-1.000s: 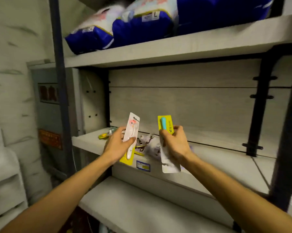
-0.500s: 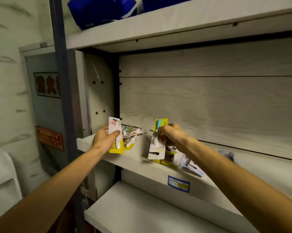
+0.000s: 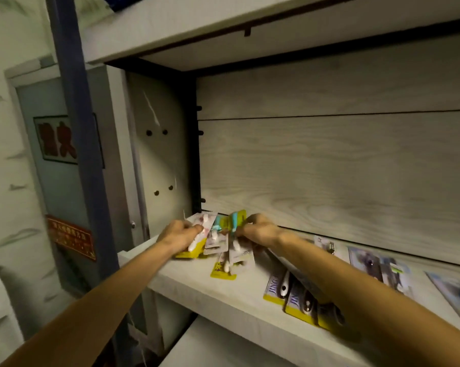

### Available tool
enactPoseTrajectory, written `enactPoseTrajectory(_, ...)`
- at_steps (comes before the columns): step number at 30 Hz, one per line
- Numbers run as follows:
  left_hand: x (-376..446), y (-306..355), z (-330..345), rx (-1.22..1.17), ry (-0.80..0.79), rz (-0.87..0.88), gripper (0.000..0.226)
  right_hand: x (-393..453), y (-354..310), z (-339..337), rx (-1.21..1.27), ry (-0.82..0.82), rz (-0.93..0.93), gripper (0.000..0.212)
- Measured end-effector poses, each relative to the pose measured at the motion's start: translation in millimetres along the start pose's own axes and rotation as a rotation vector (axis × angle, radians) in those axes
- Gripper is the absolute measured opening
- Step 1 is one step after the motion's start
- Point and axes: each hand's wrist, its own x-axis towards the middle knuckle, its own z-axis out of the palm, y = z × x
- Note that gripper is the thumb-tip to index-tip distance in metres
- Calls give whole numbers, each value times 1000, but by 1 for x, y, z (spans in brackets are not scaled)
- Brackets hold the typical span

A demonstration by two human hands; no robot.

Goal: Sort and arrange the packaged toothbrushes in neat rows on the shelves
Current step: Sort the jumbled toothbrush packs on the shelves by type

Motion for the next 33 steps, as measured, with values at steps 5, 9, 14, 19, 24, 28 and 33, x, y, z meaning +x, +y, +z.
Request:
enactPoseTrajectory(5, 17, -23, -2, -18, -95, 111, 28, 9, 2, 10, -162, 106, -41, 22)
enactPoseTrajectory(9, 28, -30, -9, -33, -124, 204, 16, -1, 1, 19, -20, 299, 20, 30)
enactPoseTrajectory(14, 30, -33, -12, -19, -66, 245, 17, -24, 3, 22, 113, 414, 78, 34)
enactPoseTrajectory(19, 18, -33, -10, 41, -88, 355, 24, -43, -3, 34, 195, 524, 99, 22)
enactPoseTrajectory(24, 10, -34, -11, 210, -122, 464, 34, -57, -8, 46, 147, 581, 111, 21)
enactPoseTrajectory(28, 7, -37, -14, 222, -114, 494, 35, -67, -7, 53, 168, 656, 103, 15)
enactPoseTrajectory(33, 4, -37, -13, 257, -113, 531, 36, -77, 3, 57, 172, 638, 175, 20)
